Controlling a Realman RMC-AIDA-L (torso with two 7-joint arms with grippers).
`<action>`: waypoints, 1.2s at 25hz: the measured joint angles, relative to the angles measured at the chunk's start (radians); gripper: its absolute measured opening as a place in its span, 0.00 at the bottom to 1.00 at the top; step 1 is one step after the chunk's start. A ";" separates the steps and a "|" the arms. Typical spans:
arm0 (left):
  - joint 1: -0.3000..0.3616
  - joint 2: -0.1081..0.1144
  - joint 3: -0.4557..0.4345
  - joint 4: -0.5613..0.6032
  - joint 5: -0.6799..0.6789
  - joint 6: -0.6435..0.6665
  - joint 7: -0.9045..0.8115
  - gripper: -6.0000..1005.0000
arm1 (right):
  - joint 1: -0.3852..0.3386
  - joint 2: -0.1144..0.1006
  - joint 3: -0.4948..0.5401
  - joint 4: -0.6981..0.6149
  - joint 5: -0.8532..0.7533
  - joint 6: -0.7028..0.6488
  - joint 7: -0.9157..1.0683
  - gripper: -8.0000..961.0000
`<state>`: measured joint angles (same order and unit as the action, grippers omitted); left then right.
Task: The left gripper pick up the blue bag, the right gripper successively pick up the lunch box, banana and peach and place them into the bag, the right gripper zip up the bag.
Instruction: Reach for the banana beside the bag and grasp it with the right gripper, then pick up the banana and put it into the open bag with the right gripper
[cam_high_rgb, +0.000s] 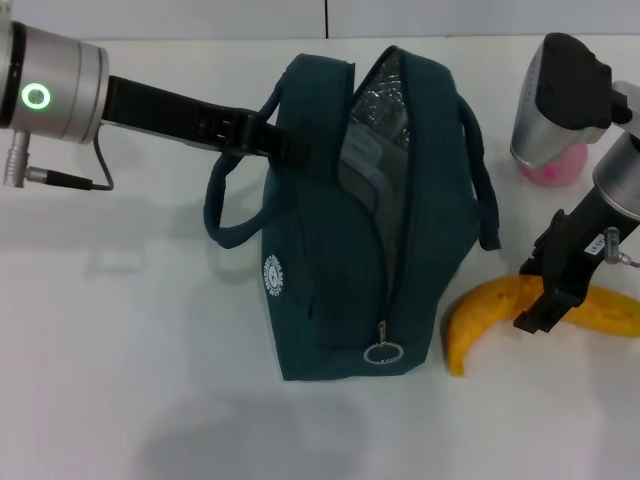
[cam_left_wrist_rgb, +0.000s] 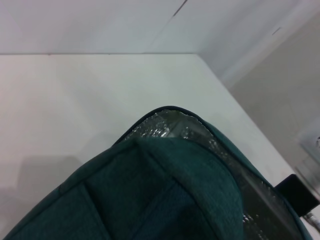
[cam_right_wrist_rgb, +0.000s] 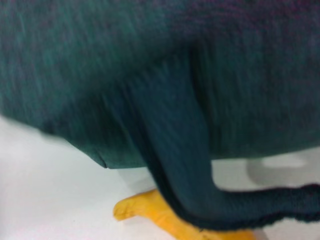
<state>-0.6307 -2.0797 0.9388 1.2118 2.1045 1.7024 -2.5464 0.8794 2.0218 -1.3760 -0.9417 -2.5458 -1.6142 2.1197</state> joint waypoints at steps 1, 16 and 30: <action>0.000 0.000 0.000 0.000 -0.006 0.001 0.000 0.05 | 0.000 0.000 0.000 0.000 0.000 0.002 0.003 0.82; -0.001 0.002 0.002 0.001 -0.031 0.011 0.001 0.05 | 0.001 -0.002 -0.038 0.009 -0.020 0.007 0.011 0.52; 0.002 0.005 -0.005 0.001 -0.031 0.011 0.006 0.05 | 0.016 -0.007 -0.035 0.010 -0.094 -0.075 0.046 0.45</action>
<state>-0.6289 -2.0751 0.9342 1.2125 2.0739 1.7135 -2.5409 0.8957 2.0144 -1.4107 -0.9319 -2.6398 -1.6888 2.1655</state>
